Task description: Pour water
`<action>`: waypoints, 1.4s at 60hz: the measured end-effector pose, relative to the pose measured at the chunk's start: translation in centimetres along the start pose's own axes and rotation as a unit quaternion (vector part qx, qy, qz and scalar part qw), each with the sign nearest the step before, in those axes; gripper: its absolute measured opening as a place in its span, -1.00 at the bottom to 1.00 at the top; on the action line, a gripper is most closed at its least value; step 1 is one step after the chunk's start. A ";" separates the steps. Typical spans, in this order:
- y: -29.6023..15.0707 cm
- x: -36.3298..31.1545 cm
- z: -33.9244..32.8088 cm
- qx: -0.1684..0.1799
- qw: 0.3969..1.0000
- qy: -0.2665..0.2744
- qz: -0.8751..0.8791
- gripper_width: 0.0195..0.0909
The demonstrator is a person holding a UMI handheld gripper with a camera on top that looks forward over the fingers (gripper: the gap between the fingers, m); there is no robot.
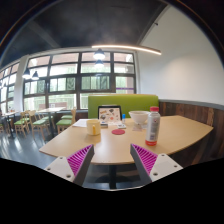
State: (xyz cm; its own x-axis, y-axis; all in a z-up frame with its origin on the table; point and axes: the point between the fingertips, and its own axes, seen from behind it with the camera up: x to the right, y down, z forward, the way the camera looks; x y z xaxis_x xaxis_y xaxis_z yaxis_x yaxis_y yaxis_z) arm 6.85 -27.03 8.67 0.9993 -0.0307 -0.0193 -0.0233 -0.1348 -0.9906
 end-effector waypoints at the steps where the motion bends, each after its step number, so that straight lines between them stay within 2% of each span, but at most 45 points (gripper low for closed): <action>1: -0.3 0.2 0.8 0.001 1.000 0.002 -0.001 0.70; 14: -0.6 4.0 1.1 0.037 0.999 0.015 -0.016 0.71; 22: -1.1 8.9 3.4 0.061 0.997 0.031 -0.041 0.66; 39: -3.6 18.1 14.2 0.063 0.993 0.092 -0.041 0.67; 51: -4.4 20.7 20.6 0.059 0.992 0.107 -0.031 0.67; 54: -4.5 20.8 21.6 0.056 0.992 0.104 -0.032 0.55; 57: -4.3 20.8 22.4 0.054 0.993 0.106 -0.024 -0.06; 61: -4.1 21.5 22.7 0.059 0.990 0.125 -0.015 -0.16; 66: -4.2 21.2 22.8 0.059 0.991 0.120 -0.019 -0.32; 68: -4.2 21.3 22.9 0.058 0.991 0.117 -0.020 -0.30; 69: -4.2 21.2 23.0 0.058 0.991 0.116 -0.021 -0.43; 71: -4.2 21.2 23.1 0.058 0.992 0.114 -0.019 -0.43; 72: -4.2 21.1 23.1 0.058 0.992 0.111 -0.020 -0.50; 84: -4.8 20.0 23.7 0.037 0.987 0.132 -0.079 -0.50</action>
State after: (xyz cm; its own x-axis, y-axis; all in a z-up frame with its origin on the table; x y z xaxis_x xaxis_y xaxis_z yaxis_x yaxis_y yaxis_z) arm 27.57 -3.55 9.85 0.9480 -0.2734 0.1628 0.1447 -0.0852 -0.9858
